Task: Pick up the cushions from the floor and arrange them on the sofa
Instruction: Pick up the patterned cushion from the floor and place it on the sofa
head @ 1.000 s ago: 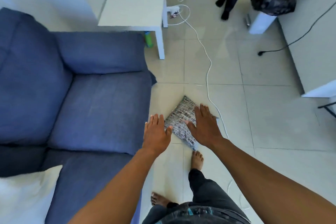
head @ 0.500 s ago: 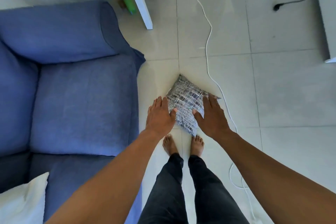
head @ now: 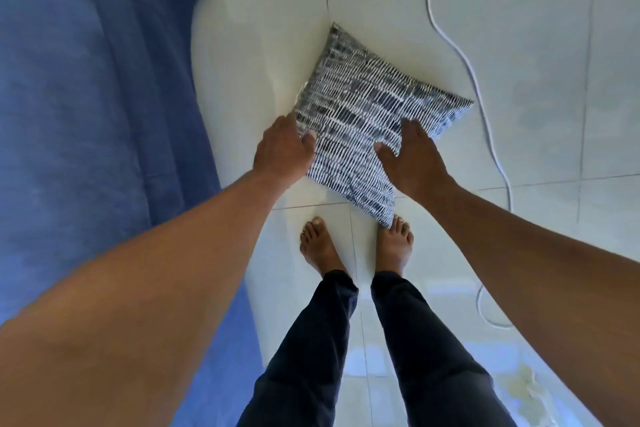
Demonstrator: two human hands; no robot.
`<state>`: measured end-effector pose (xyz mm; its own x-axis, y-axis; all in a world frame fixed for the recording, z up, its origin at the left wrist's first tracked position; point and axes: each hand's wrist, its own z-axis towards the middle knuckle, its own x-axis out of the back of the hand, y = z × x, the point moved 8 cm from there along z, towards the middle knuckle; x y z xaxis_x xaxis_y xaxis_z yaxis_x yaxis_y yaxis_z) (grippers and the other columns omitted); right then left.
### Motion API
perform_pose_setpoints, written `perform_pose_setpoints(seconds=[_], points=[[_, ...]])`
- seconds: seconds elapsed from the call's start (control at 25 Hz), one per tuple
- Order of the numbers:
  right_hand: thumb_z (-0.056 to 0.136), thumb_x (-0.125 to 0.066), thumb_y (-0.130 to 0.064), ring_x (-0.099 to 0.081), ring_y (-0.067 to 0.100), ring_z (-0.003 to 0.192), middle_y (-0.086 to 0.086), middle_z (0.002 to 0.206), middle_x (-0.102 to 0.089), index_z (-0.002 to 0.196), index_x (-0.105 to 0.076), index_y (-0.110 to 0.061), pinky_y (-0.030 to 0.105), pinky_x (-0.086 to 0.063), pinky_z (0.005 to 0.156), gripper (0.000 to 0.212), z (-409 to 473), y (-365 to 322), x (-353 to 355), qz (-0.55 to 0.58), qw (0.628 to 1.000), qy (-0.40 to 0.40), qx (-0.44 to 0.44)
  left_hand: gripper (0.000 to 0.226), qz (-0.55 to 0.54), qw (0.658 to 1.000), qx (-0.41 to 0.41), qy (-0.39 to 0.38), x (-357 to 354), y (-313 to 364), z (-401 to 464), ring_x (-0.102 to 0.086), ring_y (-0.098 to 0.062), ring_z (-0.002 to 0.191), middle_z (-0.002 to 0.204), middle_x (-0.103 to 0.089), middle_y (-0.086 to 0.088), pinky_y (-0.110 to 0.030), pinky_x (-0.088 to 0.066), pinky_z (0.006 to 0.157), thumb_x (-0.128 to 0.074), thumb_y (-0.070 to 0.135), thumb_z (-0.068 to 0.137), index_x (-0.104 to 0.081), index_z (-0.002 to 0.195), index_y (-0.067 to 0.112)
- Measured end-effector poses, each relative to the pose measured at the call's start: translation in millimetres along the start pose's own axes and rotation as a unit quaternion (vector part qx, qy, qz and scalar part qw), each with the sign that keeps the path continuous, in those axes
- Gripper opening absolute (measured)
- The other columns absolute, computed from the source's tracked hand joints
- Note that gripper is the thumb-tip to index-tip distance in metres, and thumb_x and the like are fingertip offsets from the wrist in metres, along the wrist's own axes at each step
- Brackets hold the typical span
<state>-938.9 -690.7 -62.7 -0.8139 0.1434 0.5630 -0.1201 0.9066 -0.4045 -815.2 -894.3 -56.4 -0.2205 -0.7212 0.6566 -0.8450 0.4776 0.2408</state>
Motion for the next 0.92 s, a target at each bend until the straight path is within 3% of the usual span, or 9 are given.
perform_pose_setpoints(seconds=[0.16,0.32,0.44,0.52,0.6,0.68,0.76,0.84,0.92], points=[[0.102,-0.056,-0.046,-0.036,0.045,0.149,0.026,0.162,-0.036,0.157,-0.032,0.003,0.050,-0.035,0.120,0.078,68,42,-42,0.016,0.999,-0.012,-0.041,0.051,-0.002,0.999,0.029,0.014,-43,-34,85,-0.060,-0.042,0.125,0.135,-0.063,-0.022,-0.045,-0.048,0.098,-0.043,0.043,0.106,-0.054,0.136,0.004],[0.085,-0.040,-0.072,-0.046,0.043,0.139,0.025,0.152,-0.046,0.146,-0.048,-0.002,0.054,-0.045,0.110,0.092,101,79,-64,0.052,0.994,0.057,-0.076,0.057,-0.020,0.999,0.046,0.021,-69,-45,140,-0.061,-0.040,0.128,0.143,-0.062,-0.021,-0.040,-0.050,0.097,-0.043,0.048,0.106,-0.052,0.145,0.007],[0.086,-0.061,-0.073,-0.042,0.038,0.143,0.018,0.160,-0.039,0.156,-0.037,-0.008,0.051,-0.040,0.115,0.098,115,113,-66,0.136,0.973,0.119,-0.146,0.064,-0.098,0.992,0.071,0.043,-63,-40,178,-0.058,-0.034,0.134,0.149,-0.059,-0.015,-0.035,-0.046,0.101,-0.043,0.055,0.104,-0.051,0.149,0.009],[0.066,-0.076,-0.079,-0.065,0.025,0.107,0.011,0.126,-0.064,0.139,-0.053,-0.009,0.039,-0.054,0.091,0.104,114,123,-65,0.330,0.910,0.136,-0.212,0.070,-0.173,0.980,0.097,0.034,-59,-30,196,-0.060,-0.030,0.128,0.140,-0.064,-0.010,-0.031,-0.044,0.099,-0.045,0.061,0.101,-0.056,0.145,0.008],[0.072,-0.082,-0.066,-0.053,0.010,0.062,-0.003,0.079,-0.059,0.107,-0.061,-0.014,0.026,-0.044,0.061,0.065,113,119,-65,0.457,0.853,0.093,-0.233,0.066,-0.115,0.979,0.163,0.034,-92,-55,185,-0.058,-0.028,0.131,0.145,-0.062,-0.007,-0.031,-0.043,0.110,-0.037,0.057,0.106,-0.053,0.149,0.010],[0.087,-0.080,-0.048,-0.043,0.003,0.049,-0.011,0.062,-0.050,0.084,-0.055,-0.021,0.021,-0.036,0.054,0.036,105,108,-53,0.460,0.853,0.086,-0.232,0.060,-0.056,0.979,0.194,-0.001,-187,-102,108,-0.036,-0.027,0.155,0.169,-0.039,-0.008,-0.034,-0.028,0.125,-0.012,0.035,0.109,-0.033,0.162,0.016],[0.091,-0.079,-0.037,-0.044,-0.001,0.035,-0.018,0.042,-0.048,0.075,-0.048,-0.026,0.015,-0.033,0.046,0.036,85,84,-34,0.452,0.862,0.081,-0.214,0.057,0.006,0.977,0.212,0.001,-285,-153,47,-0.021,-0.023,0.161,0.175,-0.024,-0.005,-0.038,-0.021,0.126,-0.011,0.022,0.109,-0.025,0.165,0.018],[0.092,-0.079,-0.032,-0.041,-0.003,0.027,-0.019,0.032,-0.043,0.070,-0.046,-0.025,0.010,-0.032,0.039,0.040,63,68,-13,0.473,0.859,0.065,-0.187,0.056,0.022,0.989,0.146,0.018,-326,-172,34,-0.027,-0.024,0.159,0.172,-0.030,-0.006,-0.040,-0.026,0.123,-0.016,0.019,0.107,-0.032,0.161,0.017],[0.083,-0.087,-0.039,-0.039,0.001,0.036,-0.014,0.045,-0.047,0.070,-0.052,-0.016,0.018,-0.037,0.047,0.043,37,50,6,0.481,0.858,0.045,-0.173,0.057,-0.044,0.990,0.132,0.001,-319,-171,31,-0.034,-0.026,0.155,0.168,-0.038,-0.009,-0.042,-0.032,0.120,-0.017,0.018,0.104,-0.036,0.157,0.016]])
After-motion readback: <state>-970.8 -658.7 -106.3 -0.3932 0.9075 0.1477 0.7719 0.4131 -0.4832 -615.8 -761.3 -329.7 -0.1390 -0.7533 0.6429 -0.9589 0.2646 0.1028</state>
